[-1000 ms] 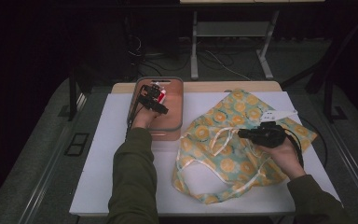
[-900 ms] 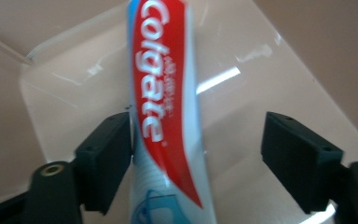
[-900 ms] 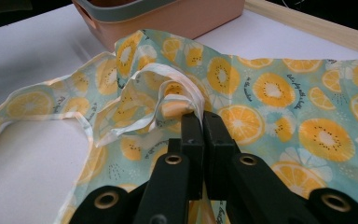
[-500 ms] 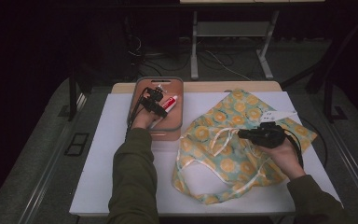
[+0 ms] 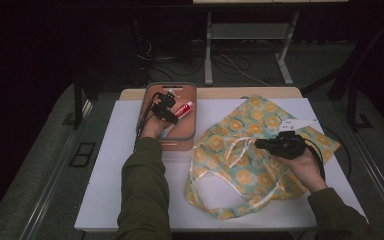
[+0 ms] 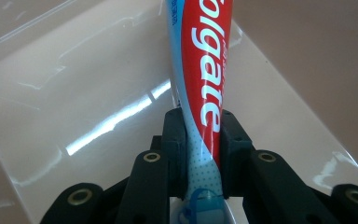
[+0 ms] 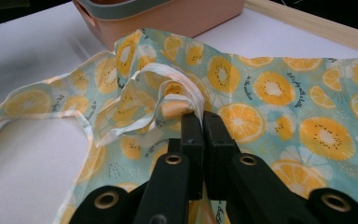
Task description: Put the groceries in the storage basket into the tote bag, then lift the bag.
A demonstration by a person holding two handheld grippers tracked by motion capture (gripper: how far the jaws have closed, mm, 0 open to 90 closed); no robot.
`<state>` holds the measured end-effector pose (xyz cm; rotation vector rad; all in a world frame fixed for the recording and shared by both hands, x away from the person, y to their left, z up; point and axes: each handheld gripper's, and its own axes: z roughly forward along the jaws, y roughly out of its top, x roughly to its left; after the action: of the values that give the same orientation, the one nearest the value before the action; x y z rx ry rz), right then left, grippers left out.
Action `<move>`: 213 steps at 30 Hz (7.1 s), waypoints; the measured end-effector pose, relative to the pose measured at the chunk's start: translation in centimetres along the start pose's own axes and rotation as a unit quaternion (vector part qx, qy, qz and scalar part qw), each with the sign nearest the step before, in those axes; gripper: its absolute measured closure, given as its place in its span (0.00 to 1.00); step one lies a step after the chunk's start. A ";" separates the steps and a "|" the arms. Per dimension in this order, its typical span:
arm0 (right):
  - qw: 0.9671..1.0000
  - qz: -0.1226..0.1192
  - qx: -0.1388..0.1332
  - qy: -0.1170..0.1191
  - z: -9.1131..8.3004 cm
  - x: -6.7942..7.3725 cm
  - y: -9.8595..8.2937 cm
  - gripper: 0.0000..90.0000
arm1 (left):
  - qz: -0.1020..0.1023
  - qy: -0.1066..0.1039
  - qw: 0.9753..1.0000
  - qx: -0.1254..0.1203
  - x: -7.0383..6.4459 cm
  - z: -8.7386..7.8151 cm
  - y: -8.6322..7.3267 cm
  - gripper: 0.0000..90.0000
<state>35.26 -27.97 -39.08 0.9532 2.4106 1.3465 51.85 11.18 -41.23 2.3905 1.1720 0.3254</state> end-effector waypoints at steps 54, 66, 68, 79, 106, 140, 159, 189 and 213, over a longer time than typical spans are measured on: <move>1.000 0.007 -0.004 -0.012 0.1 -0.2 0.0 0.98 | 0.195 -0.200 0.958 -0.070 -21.0 -5.4 -5.4 0.84; 1.000 0.007 -0.011 -0.011 -0.1 -0.2 0.1 0.98 | 0.212 -0.195 0.957 -0.040 -24.9 -0.4 -2.9 0.83; 1.000 0.006 -0.013 -0.011 -0.1 -0.2 0.1 0.98 | 0.204 -0.202 0.957 -0.042 -24.9 -0.1 -2.6 0.83; 1.000 0.006 -0.013 -0.010 -0.2 -0.1 0.1 0.98 | 0.180 -0.204 0.958 -0.095 -23.2 -2.4 -4.0 0.41; 1.000 0.002 -0.002 -0.011 0.2 0.2 0.0 0.98 | 0.213 -0.164 0.960 -0.081 -21.4 -2.1 -9.5 0.40; 1.000 -0.003 -0.022 -0.009 -0.6 0.5 0.5 0.98 | 0.152 -0.118 0.975 -0.115 -24.5 1.6 -1.1 0.48; 1.000 0.003 -0.023 -0.015 -0.8 0.1 0.3 0.98 | 0.119 -0.147 0.971 -0.143 -21.7 -1.3 -2.6 0.39; 0.989 -0.068 0.102 0.082 3.6 7.2 -2.0 0.94 | 0.074 -0.077 0.988 -0.111 -15.0 -3.1 -11.0 0.38; 0.995 -0.056 0.047 0.067 -1.0 8.7 -2.4 0.52 | 0.102 -0.125 0.977 -0.138 -16.7 -3.5 -11.1 0.99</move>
<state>27.13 -24.04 -39.50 0.7588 2.6064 1.3060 32.71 4.89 -43.90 2.2305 0.7197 0.2271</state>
